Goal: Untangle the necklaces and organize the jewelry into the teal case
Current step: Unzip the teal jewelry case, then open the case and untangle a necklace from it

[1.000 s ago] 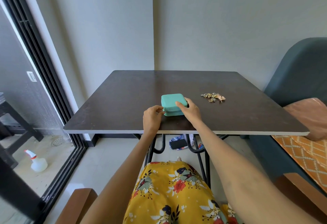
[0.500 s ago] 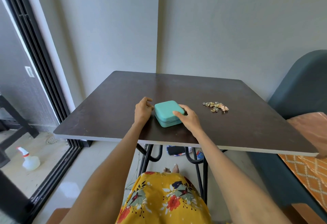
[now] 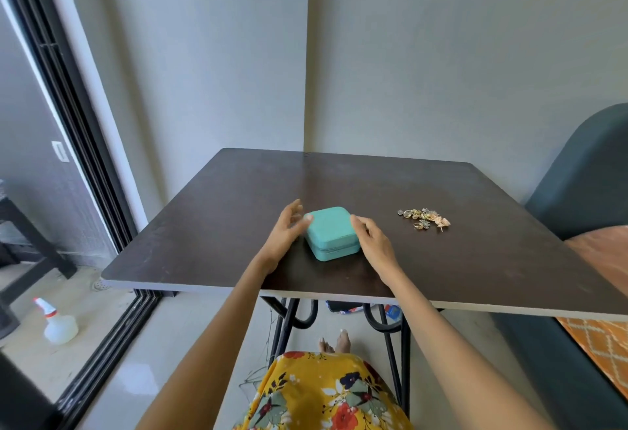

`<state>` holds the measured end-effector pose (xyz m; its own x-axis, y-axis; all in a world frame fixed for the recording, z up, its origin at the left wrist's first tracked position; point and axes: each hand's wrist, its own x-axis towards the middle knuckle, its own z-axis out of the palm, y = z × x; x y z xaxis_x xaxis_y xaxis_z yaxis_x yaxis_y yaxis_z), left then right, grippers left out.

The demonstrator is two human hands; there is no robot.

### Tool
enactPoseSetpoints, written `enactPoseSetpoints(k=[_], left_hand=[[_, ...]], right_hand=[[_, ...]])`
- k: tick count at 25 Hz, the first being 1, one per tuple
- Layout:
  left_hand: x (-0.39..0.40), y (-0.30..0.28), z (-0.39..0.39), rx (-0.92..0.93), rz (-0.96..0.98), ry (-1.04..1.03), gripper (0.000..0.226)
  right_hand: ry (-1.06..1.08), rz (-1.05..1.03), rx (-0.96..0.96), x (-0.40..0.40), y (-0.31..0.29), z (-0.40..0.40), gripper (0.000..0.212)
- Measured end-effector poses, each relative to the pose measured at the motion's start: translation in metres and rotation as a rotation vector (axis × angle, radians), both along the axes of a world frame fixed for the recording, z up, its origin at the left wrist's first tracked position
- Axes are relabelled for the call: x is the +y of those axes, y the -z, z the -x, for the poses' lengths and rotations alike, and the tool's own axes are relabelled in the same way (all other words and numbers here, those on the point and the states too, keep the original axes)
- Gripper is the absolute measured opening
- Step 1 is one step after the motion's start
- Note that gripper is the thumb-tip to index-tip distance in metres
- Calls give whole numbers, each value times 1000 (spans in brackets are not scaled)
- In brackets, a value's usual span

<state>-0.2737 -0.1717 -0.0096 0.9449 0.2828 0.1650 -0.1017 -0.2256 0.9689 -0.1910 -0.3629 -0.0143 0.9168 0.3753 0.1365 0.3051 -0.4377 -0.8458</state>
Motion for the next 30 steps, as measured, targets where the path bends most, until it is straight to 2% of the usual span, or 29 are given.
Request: enactPoseSetpoints(k=[2,4,6,9,12,13,16,19,22,24,26,30], left_hand=[[-2,6,7,73,-304,107,96],[-9,9,6,53,-557,99,107],[-9,9,3,13,-484,44,95],[2,1,1,-10,-144,56,67],[9,-7,-9,-18,23,27,43],[11,-9,-16,-12,41,-28,40],[10,-12,-41,20,67,-257,49],[7,-6,-66,53,-92,-482,44],[4,-3,-77,98,-233,-587,33],[5,-2,-79,105,-250,-604,26],[8,-1,-77,80,-205,-548,30],[14,0,-55,15,1,-267,23]], right_hand=[[39,-6,22,2,-1,0,54],[88,-18,54,4,-2,-2,51],[92,-58,90,3,-1,-7,44],[53,-133,104,1,-2,-15,31],[-72,-24,-8,1,-2,-19,20],[-98,38,-46,2,-2,-19,18],[-101,114,-89,4,0,-22,18],[-86,110,-106,4,3,-24,14],[-68,113,-115,6,3,-25,11],[-70,119,-121,6,3,-25,10],[-66,121,-120,6,3,-26,12],[-47,121,-104,6,2,-25,20]])
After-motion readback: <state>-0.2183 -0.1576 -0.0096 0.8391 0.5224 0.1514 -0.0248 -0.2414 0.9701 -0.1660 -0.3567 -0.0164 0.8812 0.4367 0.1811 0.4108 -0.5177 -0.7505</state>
